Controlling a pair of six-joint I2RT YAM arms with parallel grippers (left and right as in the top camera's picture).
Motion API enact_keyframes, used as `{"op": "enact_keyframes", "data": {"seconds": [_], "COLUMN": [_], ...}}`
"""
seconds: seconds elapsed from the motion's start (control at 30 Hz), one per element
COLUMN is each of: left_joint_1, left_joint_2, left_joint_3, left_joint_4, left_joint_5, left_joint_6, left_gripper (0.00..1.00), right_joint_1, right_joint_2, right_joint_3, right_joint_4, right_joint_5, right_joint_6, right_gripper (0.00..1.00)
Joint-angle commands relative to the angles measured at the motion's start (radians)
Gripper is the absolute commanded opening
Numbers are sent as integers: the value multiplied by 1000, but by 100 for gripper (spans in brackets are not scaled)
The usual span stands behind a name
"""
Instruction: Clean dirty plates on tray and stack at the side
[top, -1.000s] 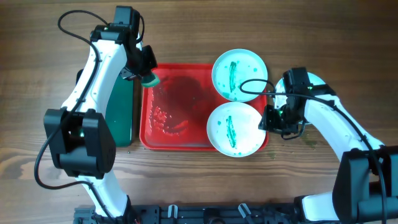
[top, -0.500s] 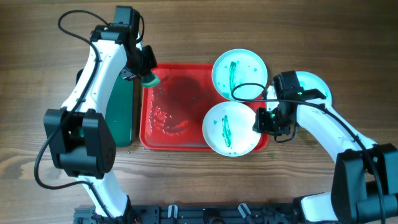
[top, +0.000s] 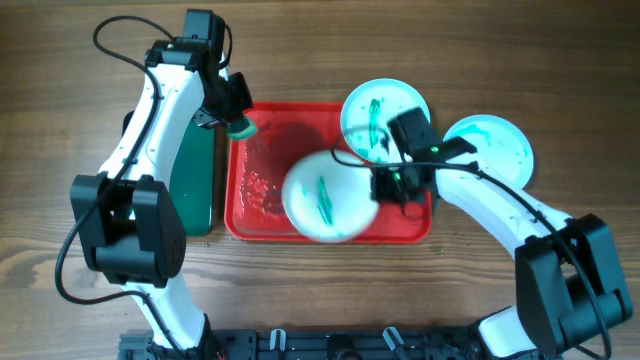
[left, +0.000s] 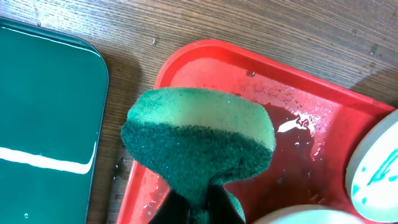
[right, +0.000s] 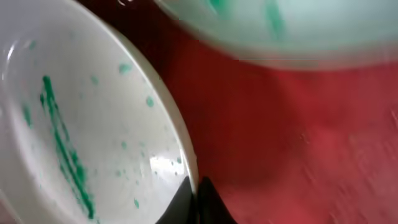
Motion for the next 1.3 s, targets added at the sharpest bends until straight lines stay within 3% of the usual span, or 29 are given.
{"op": "enact_keyframes", "data": {"seconds": [0.0,0.27,0.47,0.63,0.73,0.77,0.93,1.1,1.23,1.27], "left_joint_1": [0,0,-7,-33,-55,-63,-139,-176,-166,-169], "left_joint_2": [-16,-16,-16,13,42,50,98,139,173,174], "left_joint_3": [6,6,-6,-32,-32,-32,-79,-242,-301,-301], "left_joint_4": [5,8,10,34,34,33,58,190,304,311], "left_joint_5": [-13,-13,-13,-13,-13,-12,-4,-156,-137,-45], "left_joint_6": [-13,-13,-13,-13,-13,-13,-8,4,89,152], "left_gripper": [4,4,4,4,4,4,4,4,4,4], "right_joint_1": [60,164,148,127,127,127,128,128,128,128], "right_joint_2": [32,250,268,320,349,351,351,351,351,351], "right_joint_3": [44,175,186,205,217,217,217,217,217,217], "right_joint_4": [121,152,205,230,230,232,231,232,235,238], "right_joint_5": [52,137,101,56,39,39,46,45,41,39], "right_joint_6": [150,277,204,167,170,176,197,203,202,199], "right_gripper": [4,4,36,32,16,5,4,4,4,4]}}
